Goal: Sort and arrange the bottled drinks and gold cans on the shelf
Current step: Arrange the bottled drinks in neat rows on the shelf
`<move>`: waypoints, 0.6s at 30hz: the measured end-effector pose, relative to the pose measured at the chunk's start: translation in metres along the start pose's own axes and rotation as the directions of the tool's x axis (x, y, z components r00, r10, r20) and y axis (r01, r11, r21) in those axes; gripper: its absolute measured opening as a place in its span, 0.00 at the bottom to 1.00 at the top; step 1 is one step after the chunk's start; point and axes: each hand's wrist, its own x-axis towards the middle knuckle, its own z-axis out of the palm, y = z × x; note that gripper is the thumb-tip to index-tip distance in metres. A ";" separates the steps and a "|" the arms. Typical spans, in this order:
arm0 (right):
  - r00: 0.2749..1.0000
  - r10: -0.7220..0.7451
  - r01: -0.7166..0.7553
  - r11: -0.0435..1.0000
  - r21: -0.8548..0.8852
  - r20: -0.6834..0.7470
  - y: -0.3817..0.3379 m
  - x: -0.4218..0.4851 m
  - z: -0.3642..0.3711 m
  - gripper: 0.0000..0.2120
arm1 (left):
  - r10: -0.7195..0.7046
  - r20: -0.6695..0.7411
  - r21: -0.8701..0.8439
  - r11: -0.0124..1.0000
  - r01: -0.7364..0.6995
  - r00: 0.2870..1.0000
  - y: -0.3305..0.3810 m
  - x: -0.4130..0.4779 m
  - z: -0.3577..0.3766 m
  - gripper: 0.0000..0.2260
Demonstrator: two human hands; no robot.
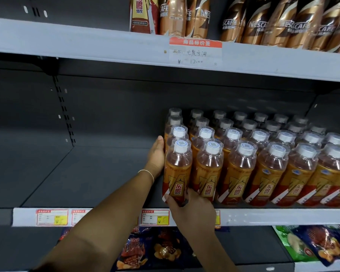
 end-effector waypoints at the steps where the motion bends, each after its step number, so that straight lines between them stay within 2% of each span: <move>1: 1.000 -0.002 0.002 1.000 -0.012 0.006 0.000 0.000 0.000 0.27 | 0.033 -0.056 0.058 0.998 -0.030 0.998 0.000 -0.004 -0.002 0.26; 3: 1.000 0.004 -0.003 1.000 -0.025 0.019 0.000 0.001 -0.001 0.28 | 0.060 -0.086 0.071 0.996 -0.054 0.994 -0.002 -0.015 -0.006 0.26; 9: 1.000 0.009 -0.008 0.999 -0.039 0.015 0.002 0.001 -0.003 0.29 | -0.017 0.019 -0.174 0.985 0.020 1.000 -0.015 -0.068 -0.001 0.26; 18: 1.000 -0.013 0.013 1.000 -0.017 -0.007 0.004 0.004 -0.008 0.24 | 0.002 0.081 -0.068 0.998 0.003 0.997 -0.011 -0.100 0.010 0.27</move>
